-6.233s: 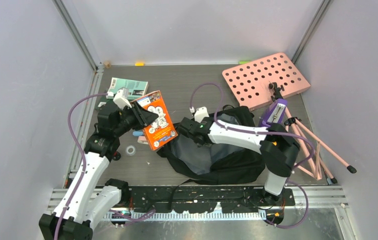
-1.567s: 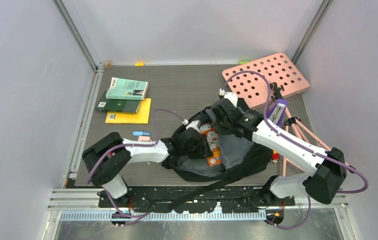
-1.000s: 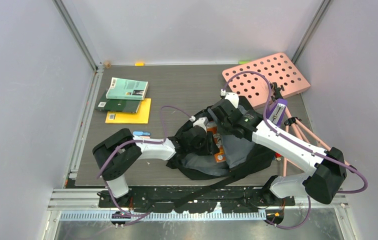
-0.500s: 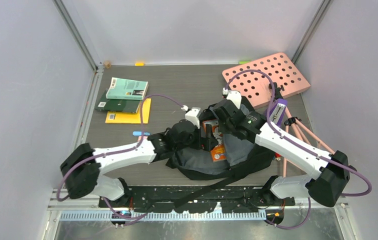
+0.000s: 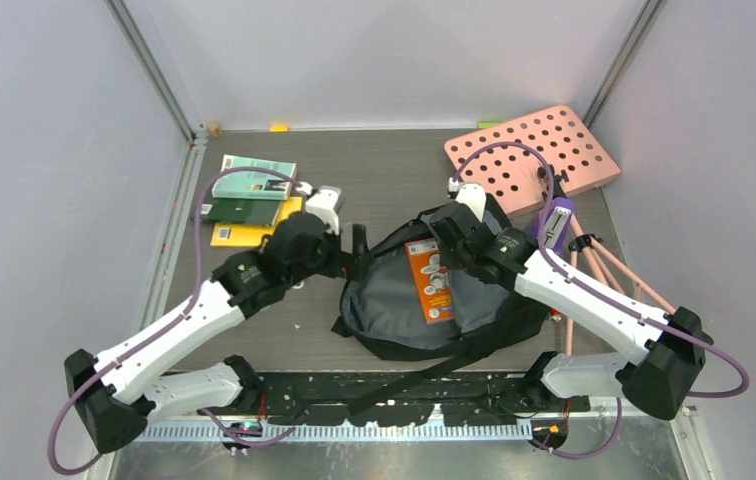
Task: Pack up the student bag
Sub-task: Place the book in the student bag, then pick up the book from the center of the board.
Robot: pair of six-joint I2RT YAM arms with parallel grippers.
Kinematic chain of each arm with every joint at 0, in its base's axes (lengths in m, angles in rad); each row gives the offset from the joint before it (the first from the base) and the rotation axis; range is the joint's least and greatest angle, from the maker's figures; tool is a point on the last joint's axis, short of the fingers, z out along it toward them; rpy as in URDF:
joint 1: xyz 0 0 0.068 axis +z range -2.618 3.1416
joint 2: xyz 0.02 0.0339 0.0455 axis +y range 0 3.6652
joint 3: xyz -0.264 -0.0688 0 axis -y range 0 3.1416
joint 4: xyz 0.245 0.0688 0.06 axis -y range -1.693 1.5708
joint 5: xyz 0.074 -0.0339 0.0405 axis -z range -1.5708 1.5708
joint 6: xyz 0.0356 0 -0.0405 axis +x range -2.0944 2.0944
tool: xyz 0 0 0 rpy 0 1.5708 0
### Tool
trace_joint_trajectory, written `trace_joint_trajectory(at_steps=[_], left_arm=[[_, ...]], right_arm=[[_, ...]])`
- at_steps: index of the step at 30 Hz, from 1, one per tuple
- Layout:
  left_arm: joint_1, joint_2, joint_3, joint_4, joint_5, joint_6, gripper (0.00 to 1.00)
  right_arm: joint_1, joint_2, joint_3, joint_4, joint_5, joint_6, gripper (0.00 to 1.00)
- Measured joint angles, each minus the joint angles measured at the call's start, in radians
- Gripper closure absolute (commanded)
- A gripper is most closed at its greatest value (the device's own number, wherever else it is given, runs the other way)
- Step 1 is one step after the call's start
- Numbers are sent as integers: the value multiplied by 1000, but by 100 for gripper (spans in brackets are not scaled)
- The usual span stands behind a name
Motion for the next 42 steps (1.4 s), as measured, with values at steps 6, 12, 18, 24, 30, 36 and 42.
trace_joint_trajectory(at_steps=[6,12,18,24,30,36,42], left_arm=[[267,-1,64,-113,99,56,0],[490,15,39,-109,206,31,0],[766,41,-73,41,323,-92,0],[943,121,-169,211,344,-222,3],[1043,233,-202,350,360,-307,16],[1079,335,-217,460,364,-362,22],[1094,423,-229,558,366,-378,29]], right_arm=[[0,-8,-20,22,-1,-1,100],[0,-9,-27,39,-8,-9,100],[0,-27,-51,67,-25,-18,100],[0,-39,-81,102,-45,-26,100],[0,-40,-93,125,-53,-32,100],[0,-40,-94,128,-53,-43,100],[0,-40,-94,129,-54,-49,100]])
